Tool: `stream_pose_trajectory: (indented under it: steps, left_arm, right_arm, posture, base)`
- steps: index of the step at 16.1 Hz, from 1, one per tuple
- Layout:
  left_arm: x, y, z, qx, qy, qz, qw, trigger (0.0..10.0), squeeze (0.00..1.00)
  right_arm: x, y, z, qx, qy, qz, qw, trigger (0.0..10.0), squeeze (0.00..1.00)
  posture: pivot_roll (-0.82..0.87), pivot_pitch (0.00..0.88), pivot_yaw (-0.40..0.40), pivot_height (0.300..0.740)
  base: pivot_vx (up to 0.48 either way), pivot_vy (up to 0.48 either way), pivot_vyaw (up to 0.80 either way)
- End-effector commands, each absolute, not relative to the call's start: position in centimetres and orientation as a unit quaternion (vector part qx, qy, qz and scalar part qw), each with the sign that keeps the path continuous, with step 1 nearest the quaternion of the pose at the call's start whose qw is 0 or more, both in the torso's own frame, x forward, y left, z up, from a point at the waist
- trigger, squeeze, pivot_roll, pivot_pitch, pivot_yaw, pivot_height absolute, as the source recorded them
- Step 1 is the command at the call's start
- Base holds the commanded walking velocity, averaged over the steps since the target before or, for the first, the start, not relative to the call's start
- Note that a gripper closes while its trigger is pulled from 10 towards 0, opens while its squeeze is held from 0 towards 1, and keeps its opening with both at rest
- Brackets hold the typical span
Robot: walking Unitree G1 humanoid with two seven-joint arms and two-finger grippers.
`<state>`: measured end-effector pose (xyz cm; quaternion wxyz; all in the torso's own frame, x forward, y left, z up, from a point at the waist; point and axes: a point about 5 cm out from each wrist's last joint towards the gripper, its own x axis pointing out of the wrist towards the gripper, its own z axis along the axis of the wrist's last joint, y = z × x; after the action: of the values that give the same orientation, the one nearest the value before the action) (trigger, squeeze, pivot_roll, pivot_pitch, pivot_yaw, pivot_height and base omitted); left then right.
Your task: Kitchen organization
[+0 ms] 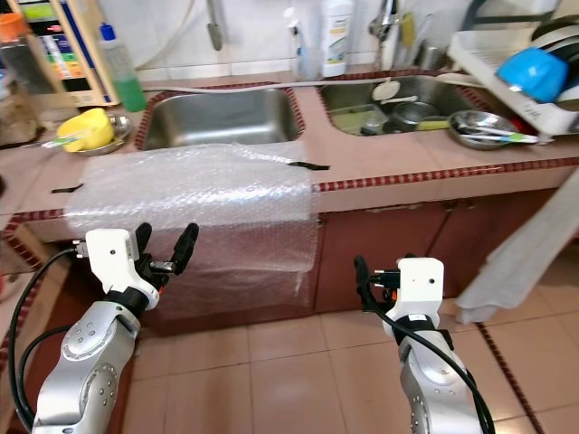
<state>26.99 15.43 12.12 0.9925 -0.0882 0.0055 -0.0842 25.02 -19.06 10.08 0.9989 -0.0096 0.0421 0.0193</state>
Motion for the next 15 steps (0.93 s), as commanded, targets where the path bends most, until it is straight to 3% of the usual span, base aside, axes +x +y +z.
stream_pose_trajectory:
  steps: [1, 7, 11, 15]
  left_arm:
    - [26.8, 15.8, 12.2, -0.090, 0.009, -0.078, 0.993, 10.0, 0.00]
    - [26.7, 16.1, 11.8, -0.076, 0.018, -0.073, 0.994, 10.0, 0.00]
    - [26.5, 16.3, 11.7, -0.067, 0.019, -0.068, 0.995, 10.0, 0.00]
    - [26.5, 16.3, 11.7, -0.061, 0.019, -0.064, 0.996, 10.0, 0.00]
  right_arm:
    - [25.1, -18.8, 10.4, -0.011, 0.035, 0.024, 0.999, 10.0, 0.00]
    - [25.0, -18.6, 10.4, -0.009, 0.033, 0.024, 0.999, 10.0, 0.00]
    - [25.1, -18.5, 10.7, -0.016, 0.023, 0.030, 0.999, 10.0, 0.00]
    - [25.2, -17.8, 10.8, -0.027, 0.019, 0.048, 0.998, 10.0, 0.00]
  posture:
    - [0.02, 0.000, 0.073, 0.740]
    - [0.02, 0.000, 0.077, 0.740]
    - [0.02, 0.000, 0.077, 0.740]
    - [0.02, 0.000, 0.076, 0.740]
  base:
    - [0.000, 0.000, -0.78]
    - [0.000, 0.000, -0.78]
    - [0.000, 0.000, 0.00]
    - [0.000, 0.000, 0.80]
